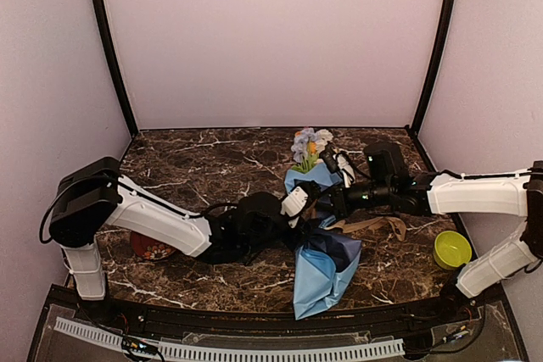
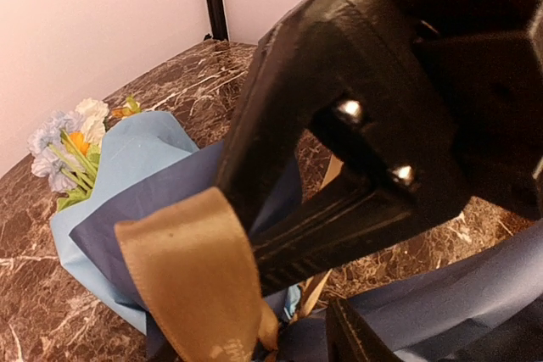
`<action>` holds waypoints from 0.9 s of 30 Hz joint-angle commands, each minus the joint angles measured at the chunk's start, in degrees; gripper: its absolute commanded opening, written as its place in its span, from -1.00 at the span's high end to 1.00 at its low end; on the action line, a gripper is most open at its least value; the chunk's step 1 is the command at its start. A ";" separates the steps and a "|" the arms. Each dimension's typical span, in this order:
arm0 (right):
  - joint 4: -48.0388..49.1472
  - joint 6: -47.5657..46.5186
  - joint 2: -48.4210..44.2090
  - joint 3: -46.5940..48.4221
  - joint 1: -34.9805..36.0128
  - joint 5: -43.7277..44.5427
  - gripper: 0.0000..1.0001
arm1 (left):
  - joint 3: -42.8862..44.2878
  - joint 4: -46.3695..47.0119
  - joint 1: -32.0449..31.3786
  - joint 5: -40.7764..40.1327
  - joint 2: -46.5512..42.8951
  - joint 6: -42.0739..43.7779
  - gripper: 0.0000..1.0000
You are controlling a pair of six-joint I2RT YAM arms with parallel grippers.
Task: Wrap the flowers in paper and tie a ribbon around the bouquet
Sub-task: Pass from the right arm to the left
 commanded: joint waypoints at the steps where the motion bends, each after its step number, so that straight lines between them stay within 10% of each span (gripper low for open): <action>1: 3.74 1.58 -0.67 -0.37 0.63 0.75 1.00 | 2.43 -3.23 -1.52 -8.39 1.72 -2.77 0.03; 10: 6.34 4.26 -0.34 -1.44 0.62 -0.80 1.00 | 6.55 -4.06 -1.56 -14.23 5.62 1.24 0.11; 22: 4.68 3.23 -0.41 -1.30 0.62 -0.78 1.00 | 4.13 1.55 -1.56 -7.35 4.90 1.69 1.00; 27: -1.76 1.20 -1.39 1.09 0.50 1.23 0.46 | 2.39 3.71 -1.51 -4.48 4.62 1.94 1.00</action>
